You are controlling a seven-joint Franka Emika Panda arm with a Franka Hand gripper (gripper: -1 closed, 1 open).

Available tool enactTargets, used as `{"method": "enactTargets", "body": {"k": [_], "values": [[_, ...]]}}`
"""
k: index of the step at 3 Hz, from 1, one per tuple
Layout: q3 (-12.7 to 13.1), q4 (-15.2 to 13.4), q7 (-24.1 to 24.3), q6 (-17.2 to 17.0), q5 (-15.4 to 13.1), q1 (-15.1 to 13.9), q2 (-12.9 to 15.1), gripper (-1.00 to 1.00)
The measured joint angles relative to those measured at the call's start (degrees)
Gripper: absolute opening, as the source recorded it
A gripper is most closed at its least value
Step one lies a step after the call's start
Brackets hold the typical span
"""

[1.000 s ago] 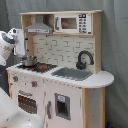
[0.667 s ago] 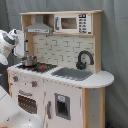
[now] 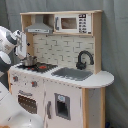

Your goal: Play with the kitchen

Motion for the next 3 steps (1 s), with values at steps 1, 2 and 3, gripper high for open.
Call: {"method": "enactTargets", "body": {"k": [1,2,3], "values": [[1.0,0.0,-5.6,-2.9,3.4,-0.8,1.4,1.0],[2.9,0.1,-10.2,-5.1,6.3,-2.1,2.4,1.0],[5.3,0.6,-14.4,-6.8,9.1,-4.0,2.9,1.0]]}}
